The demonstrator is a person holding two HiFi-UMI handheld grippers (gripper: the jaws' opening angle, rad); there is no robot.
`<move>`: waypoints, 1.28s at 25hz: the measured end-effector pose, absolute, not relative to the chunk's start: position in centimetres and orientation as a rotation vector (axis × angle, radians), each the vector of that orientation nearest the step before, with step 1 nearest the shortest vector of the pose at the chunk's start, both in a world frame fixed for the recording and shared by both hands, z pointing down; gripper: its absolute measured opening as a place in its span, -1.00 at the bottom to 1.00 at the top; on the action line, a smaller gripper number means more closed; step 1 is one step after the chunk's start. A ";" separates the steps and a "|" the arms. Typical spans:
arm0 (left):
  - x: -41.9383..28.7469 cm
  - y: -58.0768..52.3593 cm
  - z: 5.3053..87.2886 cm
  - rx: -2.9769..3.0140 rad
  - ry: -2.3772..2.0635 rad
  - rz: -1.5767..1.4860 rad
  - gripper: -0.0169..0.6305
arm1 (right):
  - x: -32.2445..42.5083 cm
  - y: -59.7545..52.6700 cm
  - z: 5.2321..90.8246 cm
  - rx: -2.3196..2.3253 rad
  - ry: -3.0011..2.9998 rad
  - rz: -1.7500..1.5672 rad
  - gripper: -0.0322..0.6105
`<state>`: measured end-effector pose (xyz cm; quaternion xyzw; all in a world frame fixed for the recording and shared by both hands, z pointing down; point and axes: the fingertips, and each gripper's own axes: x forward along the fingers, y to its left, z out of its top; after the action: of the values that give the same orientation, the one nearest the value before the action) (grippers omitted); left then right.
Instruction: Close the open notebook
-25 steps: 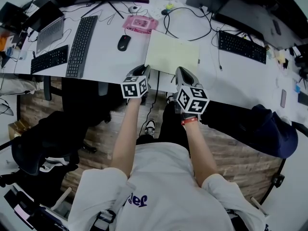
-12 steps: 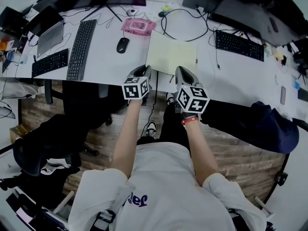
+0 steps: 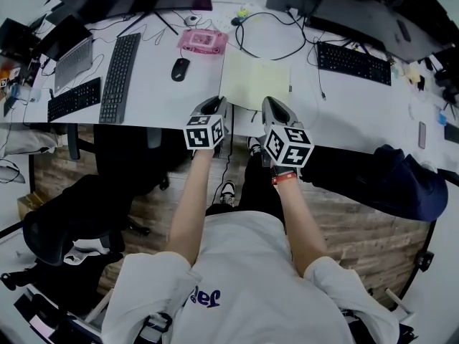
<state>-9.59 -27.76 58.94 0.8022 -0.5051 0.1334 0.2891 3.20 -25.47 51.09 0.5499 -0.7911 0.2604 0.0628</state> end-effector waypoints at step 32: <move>-4.1 -26.6 55.8 2.286 -1.304 0.365 -0.84 | 6.6 -23.8 48.3 1.815 -2.431 0.748 -0.86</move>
<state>-4.06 -26.59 55.78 0.8352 -0.4765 0.1333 0.2402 6.56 -23.81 48.35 0.5807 -0.7781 0.2395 0.0083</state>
